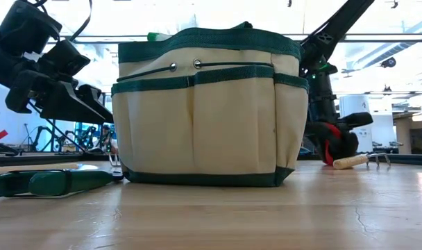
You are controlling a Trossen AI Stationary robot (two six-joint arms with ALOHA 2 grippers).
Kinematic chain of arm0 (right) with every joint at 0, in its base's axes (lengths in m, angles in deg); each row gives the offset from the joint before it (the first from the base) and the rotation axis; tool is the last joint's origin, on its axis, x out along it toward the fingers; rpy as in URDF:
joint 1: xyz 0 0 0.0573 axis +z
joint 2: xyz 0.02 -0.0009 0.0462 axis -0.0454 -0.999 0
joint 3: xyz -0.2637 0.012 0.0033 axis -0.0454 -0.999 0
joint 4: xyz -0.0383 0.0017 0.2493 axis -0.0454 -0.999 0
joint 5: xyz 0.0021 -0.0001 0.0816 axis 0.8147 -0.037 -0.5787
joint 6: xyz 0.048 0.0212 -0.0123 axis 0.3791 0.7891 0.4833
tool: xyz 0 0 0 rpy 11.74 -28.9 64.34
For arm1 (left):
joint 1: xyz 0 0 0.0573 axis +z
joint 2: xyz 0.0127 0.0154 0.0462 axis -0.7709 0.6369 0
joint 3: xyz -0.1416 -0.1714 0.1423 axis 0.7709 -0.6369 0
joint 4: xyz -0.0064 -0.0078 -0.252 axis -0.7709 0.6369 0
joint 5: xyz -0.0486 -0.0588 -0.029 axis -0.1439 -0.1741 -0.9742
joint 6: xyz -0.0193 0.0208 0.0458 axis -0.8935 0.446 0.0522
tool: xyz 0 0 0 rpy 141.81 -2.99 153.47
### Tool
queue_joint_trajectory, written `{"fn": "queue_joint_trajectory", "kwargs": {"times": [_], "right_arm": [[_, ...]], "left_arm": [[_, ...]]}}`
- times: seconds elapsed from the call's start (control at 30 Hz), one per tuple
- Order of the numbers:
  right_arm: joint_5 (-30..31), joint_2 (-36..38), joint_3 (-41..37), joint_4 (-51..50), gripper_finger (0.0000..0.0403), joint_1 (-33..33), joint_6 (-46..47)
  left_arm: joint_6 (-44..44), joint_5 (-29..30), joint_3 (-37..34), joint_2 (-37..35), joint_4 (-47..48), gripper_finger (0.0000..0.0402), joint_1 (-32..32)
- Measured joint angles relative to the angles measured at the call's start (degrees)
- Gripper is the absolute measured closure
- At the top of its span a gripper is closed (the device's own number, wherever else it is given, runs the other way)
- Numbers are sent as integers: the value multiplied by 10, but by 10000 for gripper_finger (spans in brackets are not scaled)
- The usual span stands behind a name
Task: Pick & Place Garden tools in Gardening bag
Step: Put the red gloves into the white gardening bag
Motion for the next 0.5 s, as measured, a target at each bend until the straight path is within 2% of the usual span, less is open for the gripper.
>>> {"fn": "queue_joint_trajectory", "kwargs": {"times": [0.17, 0.5], "right_arm": [[-16, 0, 0, 0, 341, -3, -21], [-13, 0, 0, -1, 342, -6, -52]], "left_arm": [[0, 0, 0, 0, 0, 161, 0], [0, 0, 0, 0, 0, 161, 0]]}}
